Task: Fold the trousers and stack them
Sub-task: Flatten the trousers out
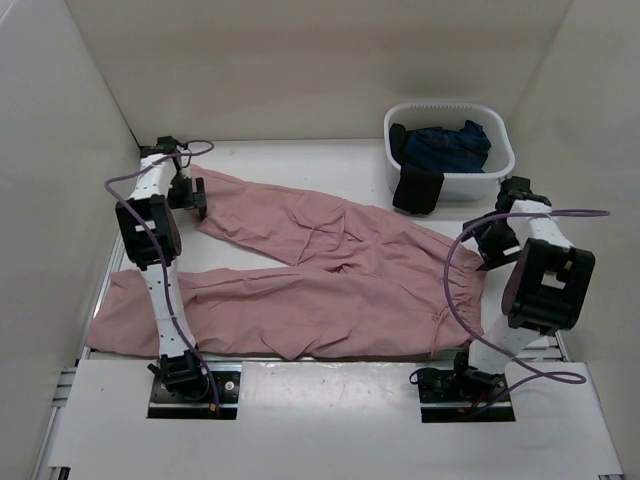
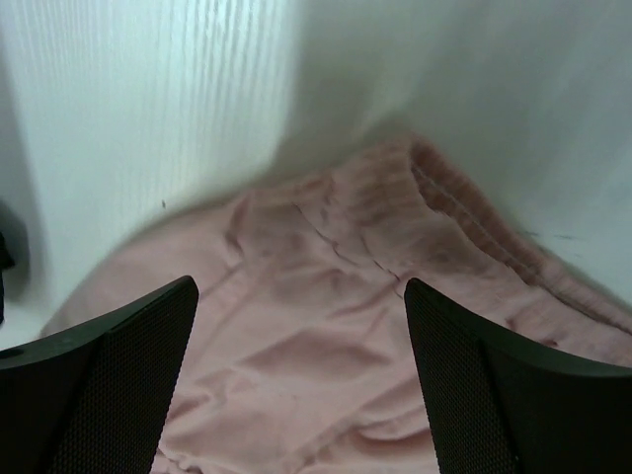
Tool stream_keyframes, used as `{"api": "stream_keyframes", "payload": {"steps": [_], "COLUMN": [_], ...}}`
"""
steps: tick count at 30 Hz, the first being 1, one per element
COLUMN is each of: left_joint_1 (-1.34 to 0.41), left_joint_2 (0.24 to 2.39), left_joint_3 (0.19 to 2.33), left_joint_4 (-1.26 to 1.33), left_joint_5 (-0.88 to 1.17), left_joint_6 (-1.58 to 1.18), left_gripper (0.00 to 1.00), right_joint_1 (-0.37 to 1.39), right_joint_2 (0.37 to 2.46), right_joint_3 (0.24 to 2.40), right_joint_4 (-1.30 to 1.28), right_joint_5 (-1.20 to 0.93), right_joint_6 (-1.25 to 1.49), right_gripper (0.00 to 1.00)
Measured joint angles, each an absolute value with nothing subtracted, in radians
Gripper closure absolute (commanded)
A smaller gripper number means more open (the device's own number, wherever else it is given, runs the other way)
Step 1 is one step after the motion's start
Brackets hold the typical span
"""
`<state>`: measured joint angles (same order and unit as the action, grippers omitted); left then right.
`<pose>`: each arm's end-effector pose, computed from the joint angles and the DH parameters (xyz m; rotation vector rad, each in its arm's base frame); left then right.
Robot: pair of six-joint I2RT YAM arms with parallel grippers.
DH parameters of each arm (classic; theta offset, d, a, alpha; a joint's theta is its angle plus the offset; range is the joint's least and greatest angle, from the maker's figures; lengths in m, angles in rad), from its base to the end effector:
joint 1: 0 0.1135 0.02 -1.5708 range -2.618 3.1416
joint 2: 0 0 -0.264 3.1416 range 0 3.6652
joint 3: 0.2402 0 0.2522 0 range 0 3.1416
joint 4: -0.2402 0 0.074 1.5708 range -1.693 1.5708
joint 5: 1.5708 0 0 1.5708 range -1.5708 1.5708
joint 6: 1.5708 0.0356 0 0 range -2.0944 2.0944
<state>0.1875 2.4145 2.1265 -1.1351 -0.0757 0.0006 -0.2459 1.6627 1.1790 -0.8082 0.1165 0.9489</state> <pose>0.4763 0.0931 0.1686 -0.2882 2.9849 0.1339 0.3085 -0.0817 0.2104 1.6167 2.3351 -0.0183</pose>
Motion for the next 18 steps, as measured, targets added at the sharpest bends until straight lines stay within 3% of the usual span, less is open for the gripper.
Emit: {"api": "stream_keyframes", "payload": {"steps": [4, 6, 10, 13, 15, 18], "left_joint_1": [0.159, 0.160, 0.170, 0.205, 0.244, 0.286], "left_joint_2": [2.410, 2.384, 2.269, 2.165, 2.104, 2.056], "left_joint_3": [2.096, 2.044, 1.835, 1.663, 1.565, 1.508], "left_joint_4": [-1.086, -1.045, -0.939, -0.907, -0.921, -0.974], "left_joint_5": [-0.168, -0.212, -0.312, -0.342, -0.348, -0.337], "left_joint_6": [-0.001, -0.005, -0.008, -0.006, -0.003, -0.002], "left_gripper": [0.13, 0.21, 0.21, 0.19, 0.08, 0.00], "right_joint_1": [-0.242, -0.242, -0.242, -0.241, -0.240, -0.240], "right_joint_2": [1.777, 1.824, 1.868, 1.868, 1.868, 1.868], "right_joint_3": [1.232, 1.242, 1.242, 1.242, 1.244, 1.273], "right_joint_4": [-0.781, -0.775, -0.786, -0.790, -0.795, -0.817], "right_joint_5": [0.117, 0.120, 0.132, 0.144, 0.151, 0.156], "right_joint_6": [0.980, 0.991, 1.020, 1.024, 1.012, 0.965], "right_gripper": [0.10, 0.23, 0.49, 0.46, 0.43, 0.37]}}
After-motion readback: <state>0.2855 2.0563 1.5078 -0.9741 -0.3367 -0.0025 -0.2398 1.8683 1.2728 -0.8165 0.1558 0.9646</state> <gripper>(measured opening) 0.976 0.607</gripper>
